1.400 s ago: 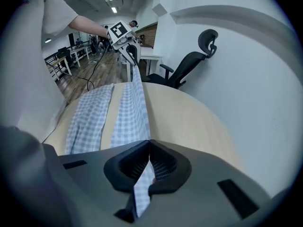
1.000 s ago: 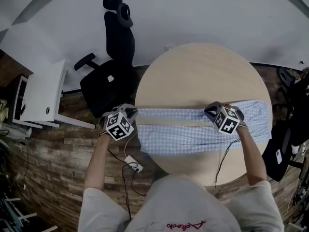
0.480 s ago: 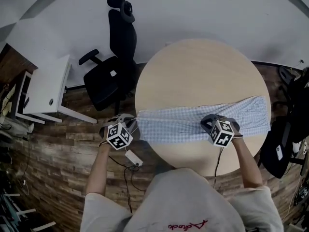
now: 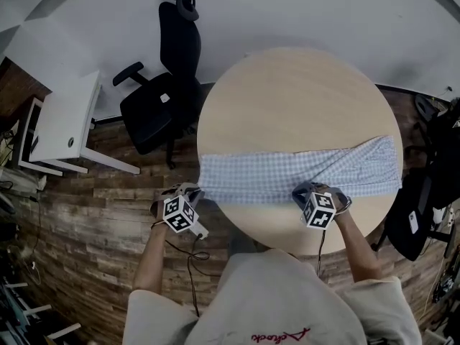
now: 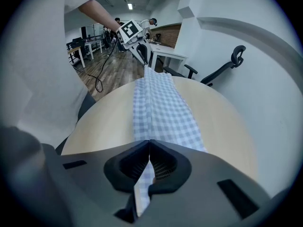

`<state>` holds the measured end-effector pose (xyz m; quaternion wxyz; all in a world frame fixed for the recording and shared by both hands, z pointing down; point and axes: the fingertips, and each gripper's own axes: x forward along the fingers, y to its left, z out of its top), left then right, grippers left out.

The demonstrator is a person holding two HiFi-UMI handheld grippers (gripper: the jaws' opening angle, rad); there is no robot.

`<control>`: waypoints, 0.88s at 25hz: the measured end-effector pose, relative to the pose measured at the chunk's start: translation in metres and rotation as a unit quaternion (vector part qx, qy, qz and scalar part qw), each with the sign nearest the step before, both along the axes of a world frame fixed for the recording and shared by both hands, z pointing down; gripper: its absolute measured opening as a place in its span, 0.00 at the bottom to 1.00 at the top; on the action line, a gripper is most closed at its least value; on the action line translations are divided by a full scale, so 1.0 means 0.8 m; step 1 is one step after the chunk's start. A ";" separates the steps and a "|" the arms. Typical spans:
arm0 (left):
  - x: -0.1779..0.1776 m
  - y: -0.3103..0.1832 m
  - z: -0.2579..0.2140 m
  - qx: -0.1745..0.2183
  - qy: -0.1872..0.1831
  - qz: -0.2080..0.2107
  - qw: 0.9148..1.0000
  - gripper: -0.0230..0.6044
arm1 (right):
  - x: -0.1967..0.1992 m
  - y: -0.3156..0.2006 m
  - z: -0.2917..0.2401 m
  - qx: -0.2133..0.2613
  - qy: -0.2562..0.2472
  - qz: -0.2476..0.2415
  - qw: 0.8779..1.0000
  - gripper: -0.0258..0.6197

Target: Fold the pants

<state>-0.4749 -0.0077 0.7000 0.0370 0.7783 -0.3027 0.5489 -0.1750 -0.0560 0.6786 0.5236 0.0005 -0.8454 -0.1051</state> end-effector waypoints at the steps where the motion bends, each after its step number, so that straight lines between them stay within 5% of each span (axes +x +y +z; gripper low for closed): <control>1: 0.001 0.004 0.006 -0.003 0.002 -0.002 1.000 0.11 | 0.000 0.004 0.007 -0.001 0.001 0.000 1.000 0.09; 22: 0.008 0.049 0.086 -0.050 0.004 -0.036 0.998 0.11 | 0.008 0.033 0.088 0.063 0.041 -0.043 0.996 0.09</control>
